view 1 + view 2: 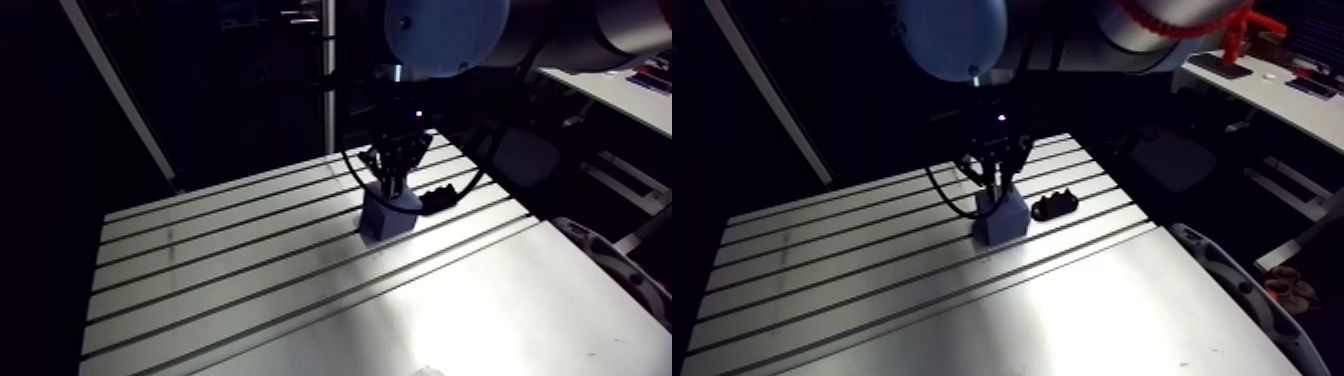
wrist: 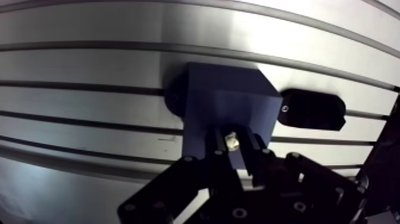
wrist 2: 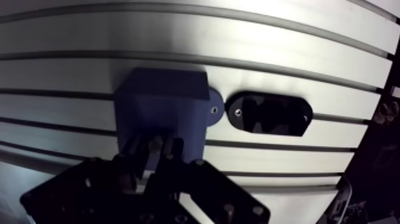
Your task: Pick up the M10 bolt and insert it into the hex recess until seated.
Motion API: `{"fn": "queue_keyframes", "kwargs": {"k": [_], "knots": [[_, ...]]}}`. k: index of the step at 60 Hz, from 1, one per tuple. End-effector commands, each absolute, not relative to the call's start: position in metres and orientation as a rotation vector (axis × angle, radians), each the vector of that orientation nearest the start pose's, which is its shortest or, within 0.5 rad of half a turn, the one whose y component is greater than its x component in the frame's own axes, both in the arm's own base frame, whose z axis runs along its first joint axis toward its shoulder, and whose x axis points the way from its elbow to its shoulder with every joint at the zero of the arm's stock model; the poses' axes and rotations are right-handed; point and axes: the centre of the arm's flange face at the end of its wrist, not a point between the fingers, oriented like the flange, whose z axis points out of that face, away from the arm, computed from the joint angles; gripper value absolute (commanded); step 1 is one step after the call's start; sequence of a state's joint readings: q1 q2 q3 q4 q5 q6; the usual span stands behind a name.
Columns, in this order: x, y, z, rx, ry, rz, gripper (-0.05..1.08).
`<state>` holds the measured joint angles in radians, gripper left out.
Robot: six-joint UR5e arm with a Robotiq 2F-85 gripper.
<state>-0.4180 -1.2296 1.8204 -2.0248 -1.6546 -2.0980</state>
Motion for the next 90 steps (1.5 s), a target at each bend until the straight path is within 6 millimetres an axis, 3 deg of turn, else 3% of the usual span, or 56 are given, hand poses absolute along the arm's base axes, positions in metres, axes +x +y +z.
{"fn": "queue_keyframes", "kwargs": {"k": [1, 21, 45, 90], "knots": [[-0.5567, 0.1104, 0.2355, -0.228, 2.971, 0.017, 0.75], [-0.5550, 0.1089, 0.2362, -0.381, 2.951, 0.002, 0.74], [-0.5527, 0.1085, 0.2350, -0.838, 2.856, -0.041, 0.71], [-0.5522, 0.1084, 0.2340, -0.986, 2.813, -0.047, 0.71]]}}
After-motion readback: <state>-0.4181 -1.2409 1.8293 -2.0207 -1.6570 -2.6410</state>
